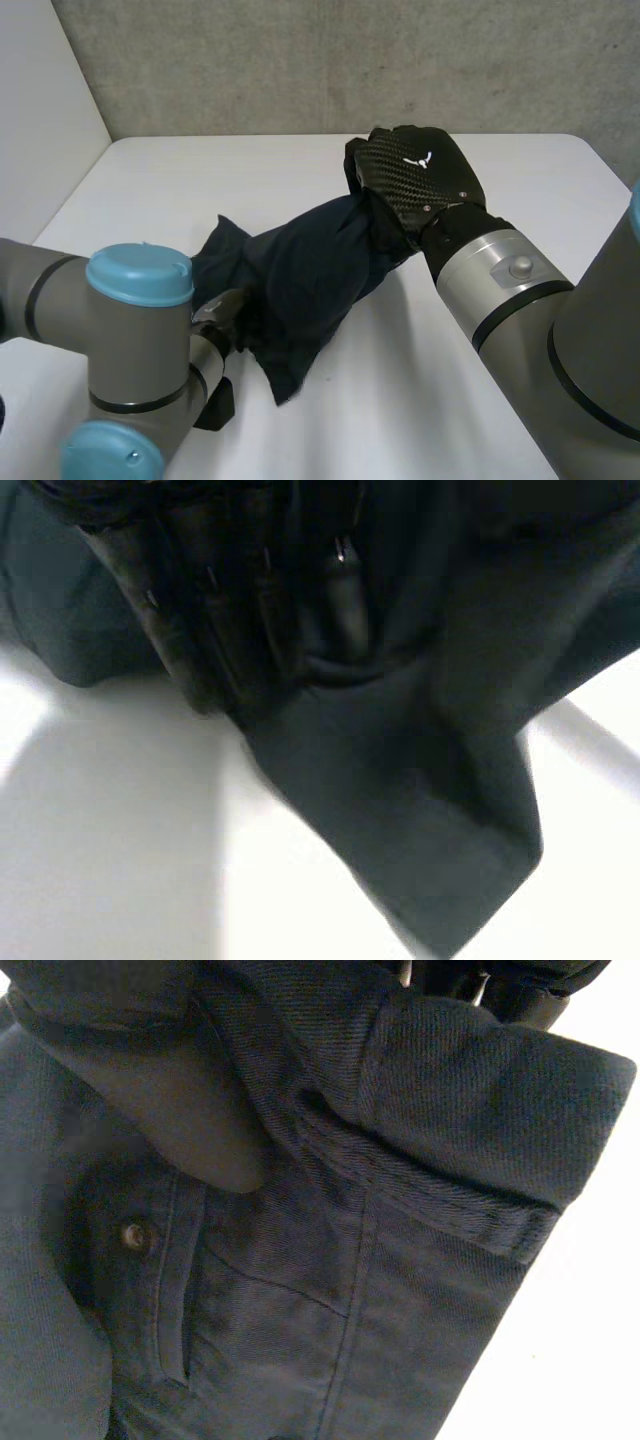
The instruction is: Fold the shorts.
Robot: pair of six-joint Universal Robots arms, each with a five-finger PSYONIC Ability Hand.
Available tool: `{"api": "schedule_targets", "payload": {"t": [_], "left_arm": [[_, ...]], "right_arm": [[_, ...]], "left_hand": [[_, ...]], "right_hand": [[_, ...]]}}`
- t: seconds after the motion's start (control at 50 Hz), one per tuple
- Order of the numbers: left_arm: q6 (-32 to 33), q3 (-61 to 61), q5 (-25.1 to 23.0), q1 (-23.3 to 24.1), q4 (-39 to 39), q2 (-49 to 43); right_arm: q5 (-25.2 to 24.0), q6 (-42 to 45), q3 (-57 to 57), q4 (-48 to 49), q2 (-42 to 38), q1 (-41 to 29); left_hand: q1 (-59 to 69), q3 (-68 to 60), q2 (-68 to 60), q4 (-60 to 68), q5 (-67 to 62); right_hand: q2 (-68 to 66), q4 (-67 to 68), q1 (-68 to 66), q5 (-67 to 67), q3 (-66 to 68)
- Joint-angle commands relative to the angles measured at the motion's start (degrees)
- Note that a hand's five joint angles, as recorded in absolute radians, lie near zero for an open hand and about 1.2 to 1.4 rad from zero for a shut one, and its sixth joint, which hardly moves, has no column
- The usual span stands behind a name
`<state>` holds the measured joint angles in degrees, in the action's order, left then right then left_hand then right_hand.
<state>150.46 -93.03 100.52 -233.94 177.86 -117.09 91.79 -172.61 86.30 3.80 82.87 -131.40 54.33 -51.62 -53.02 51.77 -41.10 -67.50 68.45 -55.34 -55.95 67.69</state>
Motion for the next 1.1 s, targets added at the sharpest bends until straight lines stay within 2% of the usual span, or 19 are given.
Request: {"api": "schedule_targets", "payload": {"t": [0.02, 0.08, 0.16, 0.18, 0.22, 0.24, 0.26, 0.32, 0.34, 0.42, 0.48, 0.54, 0.6, 0.7, 0.88, 0.98, 1.06, 1.1], "left_arm": [[1.06, 4.17, 3.63, 1.21, -0.23, -1.04], [2.02, 4.09, 3.54, 0.77, -1.46, 0.18], [9.39, 3.39, 3.46, -2.74, -4.01, 8.7], [14.54, 2.95, 3.37, -5.01, -4.54, 12.72], [20.46, 2.95, 3.28, -6.52, -4.89, 16.26], [23.53, 3.21, 3.28, -6.96, -5.07, 18.1], [30.09, 3.64, 3.19, -7.14, -5.25, 22.04], [40.05, 3.74, 3.1, -7.32, -4.72, 27.86], [46.09, 3.39, 2.84, -7.32, -4.11, 31.18], [58.06, 2.16, 1.18, -7.76, -1.83, 35.43], [62.83, -0.82, 0.03, -7.5, 1.06, 34.04], [63.38, -3.2, 0.03, -6.97, 4.41, 30.62], [63.03, -4.61, 0.47, -6.88, 8.72, 23.06], [59.87, -3.74, 1.17, -7.05, 12.41, 12.69], [59.95, 2.06, 0.2, -8.02, 10.13, 2.92], [60.65, 13.91, 0.64, -7.85, 10.75, -1.12], [60.21, 30.16, 1.26, -7.23, 11.54, -1.92], [59.86, 39.45, 2.04, -7.32, 12.32, -1.39]], "right_arm": [[0.32, 0.26, -0.52, 0.06, 0.45, 0.88], [-0.03, 1.14, -1.48, -0.28, 0.89, 1.4], [-0.47, 3.32, -3.85, -2.73, 0.98, 4.73], [-0.65, 4.29, -4.38, -3.7, 1.06, 5.53], [-1.17, 6.4, -5.52, -6.16, 1.06, 6.94], [-1.96, 8.76, -7.27, -8.7, 1.06, 7.55], [-2.4, 10.0, -8.15, -9.94, 1.06, 7.91], [-3.89, 15.26, -11.05, -14.85, 1.15, 8.61], [-4.16, 16.59, -11.5, -16.18, 1.07, 8.61], [-5.13, 22.49, -12.12, -21.9, 0.98, 8.53], [-5.22, 23.73, -11.24, -23.75, 0.19, 7.83], [-5.04, 22.59, -10.45, -23.32, -3.57, 7.82], [-5.04, 20.4, -10.89, -22.7, -8.06, 7.82], [-4.87, 16.61, -11.94, -21.73, -14.48, 8.0], [-5.13, 19.94, -15.63, -21.56, -22.92, 8.35], [-4.69, 20.21, -24.67, -15.77, -26.79, 8.26], [-4.17, 19.86, -33.11, -5.76, -27.5, 8.18], [-3.46, 19.51, -35.84, 3.11, -26.01, 8.17]], "left_hand": [[25.67, -28.38, -26.98, 28.23, -28.9], [25.67, -28.38, -26.98, 28.23, -28.9], [25.67, -28.38, -26.98, 28.23, -28.9], [25.67, -28.38, -26.98, 28.23, -28.9], [25.67, -28.38, -26.98, 28.23, -28.9], [25.67, -28.38, -26.98, 28.23, -28.9], [25.67, -28.38, -26.98, 28.23, -28.9], [25.67, -28.38, -26.98, 28.23, -28.9], [25.67, -28.38, -26.98, 28.23, -28.9], [25.67, -28.38, -26.98, 28.23, -28.9], [25.67, -28.38, -26.98, 28.23, -28.9], [25.67, -28.38, -26.98, 28.23, -28.9], [25.67, -28.38, -26.98, 28.23, -28.9], [25.67, -28.38, -26.98, 28.23, -28.9], [25.67, -28.38, -26.98, 28.23, -28.9], [25.67, -28.38, -26.98, 28.23, -28.9], [25.67, -28.38, -26.98, 28.23, -28.9], [25.67, -28.38, -26.98, 28.23, -28.9]], "right_hand": [[-12.5, 11.55, -24.66, -14.05, 12.31], [-12.5, 11.55, -24.66, -14.05, 12.31], [-12.5, 11.55, -24.66, -14.05, 12.31], [-12.5, 11.55, -24.66, -14.05, 12.31], [-12.5, 11.55, -24.66, -14.05, 12.31], [-12.5, 11.55, -24.66, -14.05, 12.31], [-12.5, 11.55, -24.66, -14.05, 12.31], [-12.5, 11.55, -24.66, -14.05, 12.31], [-12.5, 11.55, -24.66, -14.05, 12.31], [-12.5, 11.55, -24.66, -14.05, 12.31], [-12.5, 11.55, -24.66, -14.05, 12.31], [-12.5, 11.55, -24.66, -14.05, 12.31], [-12.5, 11.55, -24.66, -14.05, 12.31], [-12.5, 11.55, -24.66, -14.05, 12.31], [-12.5, 11.55, -24.66, -14.05, 12.31], [-12.5, 11.55, -24.66, -14.05, 12.31], [-12.5, 11.55, -24.66, -14.05, 12.31], [-12.5, 11.55, -24.66, -14.05, 12.31]]}}
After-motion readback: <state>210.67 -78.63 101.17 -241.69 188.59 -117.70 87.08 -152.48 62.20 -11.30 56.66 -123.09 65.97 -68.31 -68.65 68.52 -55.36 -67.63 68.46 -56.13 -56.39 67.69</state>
